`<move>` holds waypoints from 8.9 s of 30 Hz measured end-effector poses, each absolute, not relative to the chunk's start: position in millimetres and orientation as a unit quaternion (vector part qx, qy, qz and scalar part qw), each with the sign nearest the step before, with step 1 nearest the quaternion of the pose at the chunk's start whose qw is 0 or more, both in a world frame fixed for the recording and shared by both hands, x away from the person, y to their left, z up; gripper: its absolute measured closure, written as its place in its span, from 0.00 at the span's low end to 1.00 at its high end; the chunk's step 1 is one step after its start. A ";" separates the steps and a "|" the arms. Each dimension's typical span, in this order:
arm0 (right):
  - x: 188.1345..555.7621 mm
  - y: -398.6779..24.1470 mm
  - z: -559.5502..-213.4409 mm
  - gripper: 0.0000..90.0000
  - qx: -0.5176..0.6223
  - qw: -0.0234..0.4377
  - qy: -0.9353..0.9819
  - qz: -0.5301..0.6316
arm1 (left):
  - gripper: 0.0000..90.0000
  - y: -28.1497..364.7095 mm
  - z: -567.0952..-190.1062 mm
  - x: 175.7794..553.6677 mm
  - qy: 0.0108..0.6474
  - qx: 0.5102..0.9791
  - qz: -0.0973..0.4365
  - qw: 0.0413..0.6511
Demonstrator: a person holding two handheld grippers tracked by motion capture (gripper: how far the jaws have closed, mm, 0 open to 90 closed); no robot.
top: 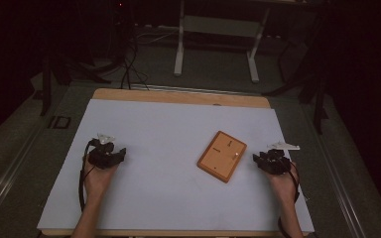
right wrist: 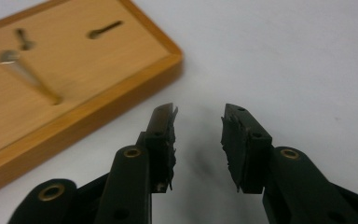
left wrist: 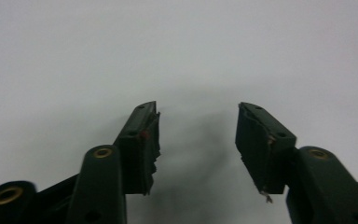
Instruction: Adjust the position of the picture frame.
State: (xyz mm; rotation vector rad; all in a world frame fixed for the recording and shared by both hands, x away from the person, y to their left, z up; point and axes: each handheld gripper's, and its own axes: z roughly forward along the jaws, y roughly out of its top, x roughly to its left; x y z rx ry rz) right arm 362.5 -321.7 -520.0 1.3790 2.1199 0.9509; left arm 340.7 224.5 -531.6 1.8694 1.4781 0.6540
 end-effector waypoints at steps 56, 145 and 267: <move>360.9 -268.2 -515.2 0.66 0.404 0.170 0.810 0.391 | 0.57 211.6 -517.7 335.7 0.548 0.741 0.187 0.339; 308.6 -133.3 -492.8 0.94 0.177 0.116 0.822 0.529 | 0.57 202.9 -517.6 336.5 0.532 0.753 0.187 0.339; 365.2 -113.3 -528.1 0.93 0.282 0.134 0.840 0.444 | 0.96 128.1 -533.4 295.3 0.357 0.849 0.153 0.357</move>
